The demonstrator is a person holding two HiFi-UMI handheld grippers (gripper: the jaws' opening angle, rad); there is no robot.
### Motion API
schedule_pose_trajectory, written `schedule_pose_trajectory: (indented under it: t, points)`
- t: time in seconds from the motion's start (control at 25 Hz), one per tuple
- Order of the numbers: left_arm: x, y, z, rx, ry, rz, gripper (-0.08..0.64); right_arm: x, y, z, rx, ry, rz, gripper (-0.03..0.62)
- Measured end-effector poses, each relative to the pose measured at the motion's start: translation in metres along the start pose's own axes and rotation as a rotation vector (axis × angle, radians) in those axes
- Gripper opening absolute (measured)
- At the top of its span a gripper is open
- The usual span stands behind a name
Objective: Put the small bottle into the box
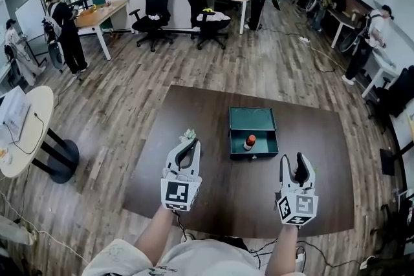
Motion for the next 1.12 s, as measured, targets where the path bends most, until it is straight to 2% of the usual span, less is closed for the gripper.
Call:
schedule_pose_trajectory:
  t: [0.36,0.52,0.56,1.12]
  points:
    - [-0.004,0.001,0.0,-0.008,0.001,0.006,0.002,0.002,0.004,-0.009,0.009,-0.032,-0.015,0.163]
    - [-0.004,-0.002,-0.005,0.0,-0.006,0.008,0.002,0.007,-0.001,-0.015,0.012,-0.073,-0.007,0.01]
    - [-0.004,-0.003,-0.007,0.002,-0.009,0.008,0.002,0.007,-0.002,-0.014,0.011,-0.07,-0.001,0.002]
    - [-0.007,-0.006,-0.013,0.016,-0.014,0.02,0.002,0.009,-0.002,-0.016,0.036,-0.064,0.019,0.002]
Point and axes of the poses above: the fingertips, and each gripper's own axes: x backward along the fingers, z to its left, y out of its top, the point moved 3 cm from there along x, backward along the fingers, and after that the axes turned 5 degrees about -z, right-handed, at the moved point
